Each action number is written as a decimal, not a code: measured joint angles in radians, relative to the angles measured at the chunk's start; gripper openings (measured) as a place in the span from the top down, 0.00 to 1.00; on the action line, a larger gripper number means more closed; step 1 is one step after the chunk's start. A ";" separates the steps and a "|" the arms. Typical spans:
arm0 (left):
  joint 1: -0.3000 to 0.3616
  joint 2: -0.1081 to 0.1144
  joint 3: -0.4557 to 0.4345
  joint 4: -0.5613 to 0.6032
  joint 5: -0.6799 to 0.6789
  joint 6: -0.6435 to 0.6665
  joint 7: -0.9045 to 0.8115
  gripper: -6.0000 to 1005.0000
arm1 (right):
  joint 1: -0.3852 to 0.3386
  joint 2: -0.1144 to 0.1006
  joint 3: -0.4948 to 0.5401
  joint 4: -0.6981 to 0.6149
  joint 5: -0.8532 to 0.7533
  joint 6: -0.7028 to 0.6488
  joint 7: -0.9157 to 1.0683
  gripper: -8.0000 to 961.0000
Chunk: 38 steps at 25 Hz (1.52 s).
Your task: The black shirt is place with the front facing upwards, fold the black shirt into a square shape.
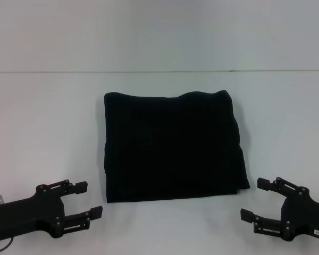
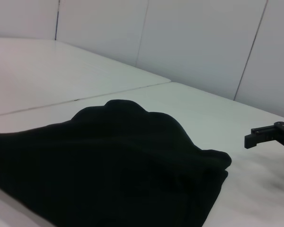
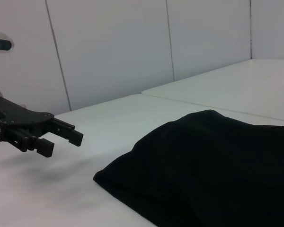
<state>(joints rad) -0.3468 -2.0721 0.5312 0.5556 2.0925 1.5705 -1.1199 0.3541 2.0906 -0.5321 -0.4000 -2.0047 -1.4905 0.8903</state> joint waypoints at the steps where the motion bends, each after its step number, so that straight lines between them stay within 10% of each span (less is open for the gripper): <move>1: -0.001 0.000 -0.001 -0.002 0.001 -0.003 -0.006 0.24 | 0.002 0.000 0.001 0.000 0.000 0.002 0.000 0.02; 38: 0.002 0.000 -0.003 -0.003 -0.017 0.017 -0.029 0.24 | 0.016 0.000 0.004 0.000 -0.002 0.006 0.002 0.02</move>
<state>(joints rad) -0.3449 -2.0724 0.5277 0.5521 2.0754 1.5876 -1.1489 0.3696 2.0908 -0.5280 -0.4003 -2.0066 -1.4841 0.8919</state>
